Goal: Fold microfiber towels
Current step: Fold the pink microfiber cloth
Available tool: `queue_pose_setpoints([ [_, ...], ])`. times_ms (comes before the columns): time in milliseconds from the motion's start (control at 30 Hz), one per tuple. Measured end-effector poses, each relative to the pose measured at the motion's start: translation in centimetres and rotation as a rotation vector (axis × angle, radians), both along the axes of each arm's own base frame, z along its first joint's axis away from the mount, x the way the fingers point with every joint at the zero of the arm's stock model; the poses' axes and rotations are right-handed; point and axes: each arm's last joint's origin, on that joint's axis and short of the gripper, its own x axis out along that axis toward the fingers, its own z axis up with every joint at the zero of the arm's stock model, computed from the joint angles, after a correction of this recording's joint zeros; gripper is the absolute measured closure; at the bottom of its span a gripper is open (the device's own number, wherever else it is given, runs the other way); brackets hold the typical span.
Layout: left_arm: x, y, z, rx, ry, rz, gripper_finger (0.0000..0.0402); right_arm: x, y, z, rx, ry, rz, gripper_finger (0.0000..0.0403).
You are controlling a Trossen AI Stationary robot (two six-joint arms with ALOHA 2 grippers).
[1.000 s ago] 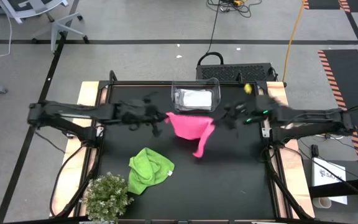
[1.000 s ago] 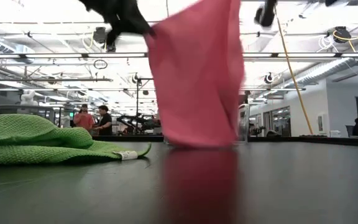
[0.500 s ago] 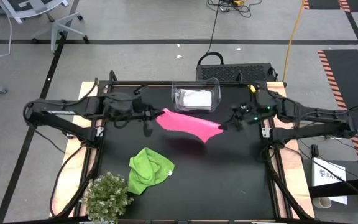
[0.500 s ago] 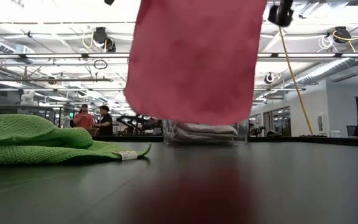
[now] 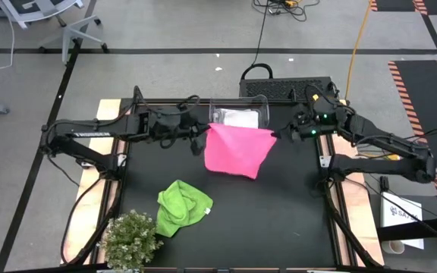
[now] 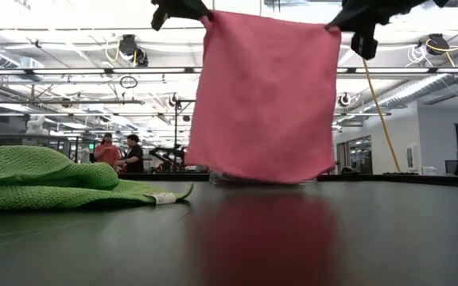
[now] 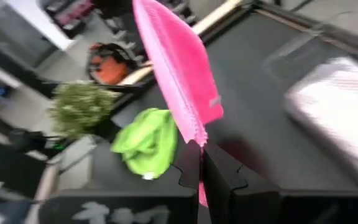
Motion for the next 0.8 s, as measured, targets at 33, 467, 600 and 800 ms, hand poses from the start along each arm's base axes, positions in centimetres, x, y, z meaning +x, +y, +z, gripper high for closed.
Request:
queue_pose_setpoints([
  [33, 0.1, 0.3, -0.1, 0.009, 0.0, 0.006, 0.0401, -0.2, -0.3, -0.1, -0.014, 0.015, -0.013, 0.0403],
  [467, 2.7, -0.1, -3.1, -0.077, 0.083, 0.013, 0.0401, -1.0, -1.0, -1.3, -0.103, 0.141, 0.002, 0.0403],
  [600, 3.6, -1.7, -4.7, -0.162, 0.147, -0.017, 0.0401, -1.3, 0.5, -2.6, -0.003, 0.286, 0.071, 0.0403],
  [800, 4.1, -5.0, -6.8, -0.311, 0.253, -0.063, 0.04, -0.9, 3.3, -3.5, 0.127, 0.422, 0.19, 0.0403],
])
